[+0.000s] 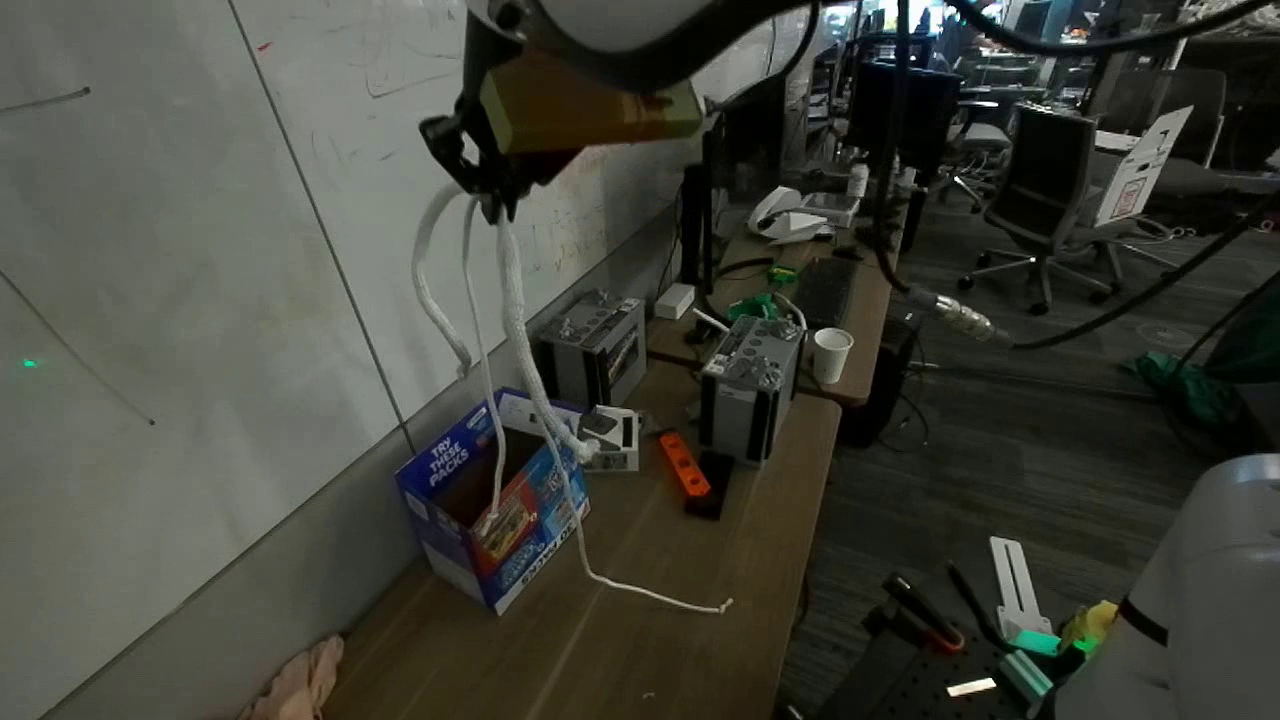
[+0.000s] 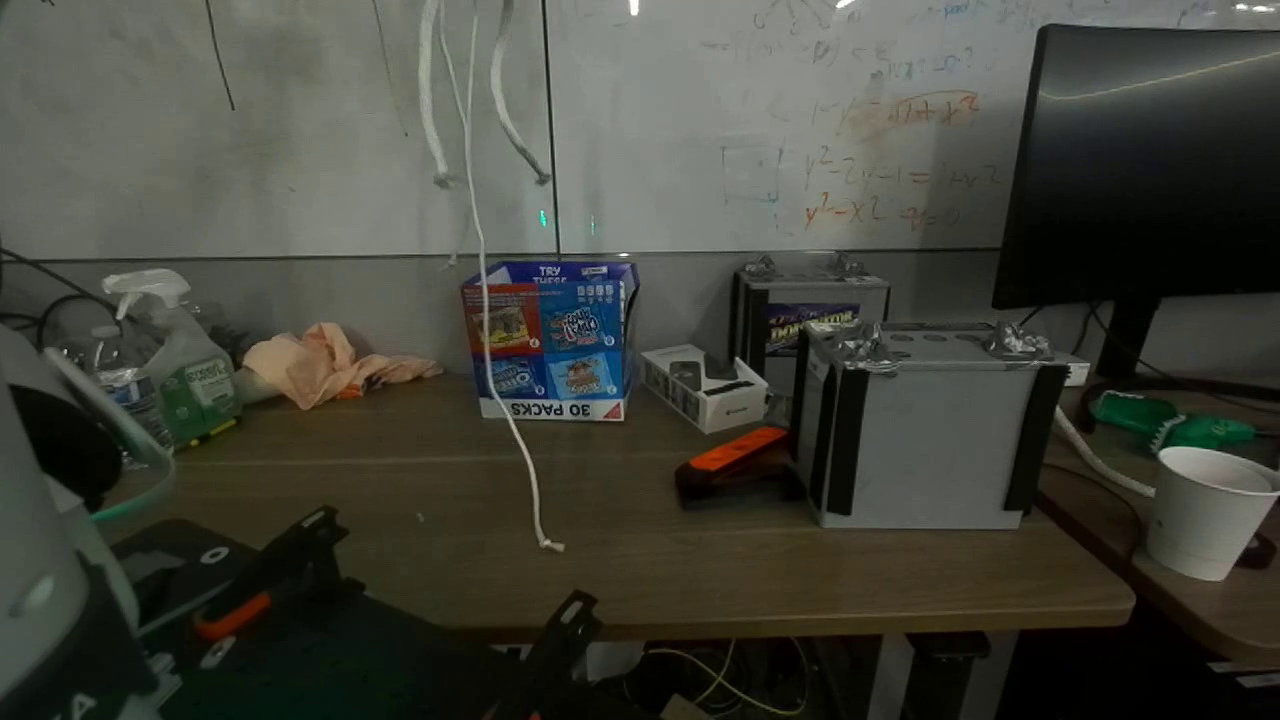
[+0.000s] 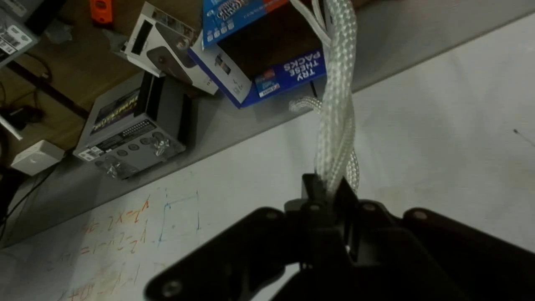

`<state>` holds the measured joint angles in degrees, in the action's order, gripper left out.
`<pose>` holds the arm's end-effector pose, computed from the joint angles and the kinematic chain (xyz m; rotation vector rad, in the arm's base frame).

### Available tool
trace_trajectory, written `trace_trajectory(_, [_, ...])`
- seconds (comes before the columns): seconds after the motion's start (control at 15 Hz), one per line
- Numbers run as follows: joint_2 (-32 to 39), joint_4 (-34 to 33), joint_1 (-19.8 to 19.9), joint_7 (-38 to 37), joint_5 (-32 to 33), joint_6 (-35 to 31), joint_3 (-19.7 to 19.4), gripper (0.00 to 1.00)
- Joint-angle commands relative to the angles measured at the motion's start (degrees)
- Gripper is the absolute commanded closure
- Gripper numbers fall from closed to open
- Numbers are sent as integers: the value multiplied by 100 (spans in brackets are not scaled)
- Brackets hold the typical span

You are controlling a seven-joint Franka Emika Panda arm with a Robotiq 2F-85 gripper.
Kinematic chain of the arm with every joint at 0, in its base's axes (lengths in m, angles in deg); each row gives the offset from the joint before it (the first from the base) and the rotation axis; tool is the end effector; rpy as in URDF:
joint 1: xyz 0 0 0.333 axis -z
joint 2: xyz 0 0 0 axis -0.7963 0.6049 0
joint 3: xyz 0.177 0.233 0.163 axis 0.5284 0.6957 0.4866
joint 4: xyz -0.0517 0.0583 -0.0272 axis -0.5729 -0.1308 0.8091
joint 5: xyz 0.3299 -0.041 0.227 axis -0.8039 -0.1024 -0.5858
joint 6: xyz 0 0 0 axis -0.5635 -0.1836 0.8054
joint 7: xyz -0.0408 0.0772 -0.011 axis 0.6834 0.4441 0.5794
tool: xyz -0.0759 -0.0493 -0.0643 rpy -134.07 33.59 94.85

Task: Put the ropes inside the blue box.

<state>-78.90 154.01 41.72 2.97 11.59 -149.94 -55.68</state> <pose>0.4658 0.2123 0.6568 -2.9487 0.0966 -0.8747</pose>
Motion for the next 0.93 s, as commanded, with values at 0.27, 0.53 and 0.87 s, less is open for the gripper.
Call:
trace_trajectory(0.27, [1010, -1196, 562, -891, 101, -304, 337, 97])
trace_trajectory(0.53, [1881, -1626, 525, -1635, 205, -618, 214, 97])
trace_trajectory(0.87, [2373, -1806, 197, -2254, 119, -497, 15, 97])
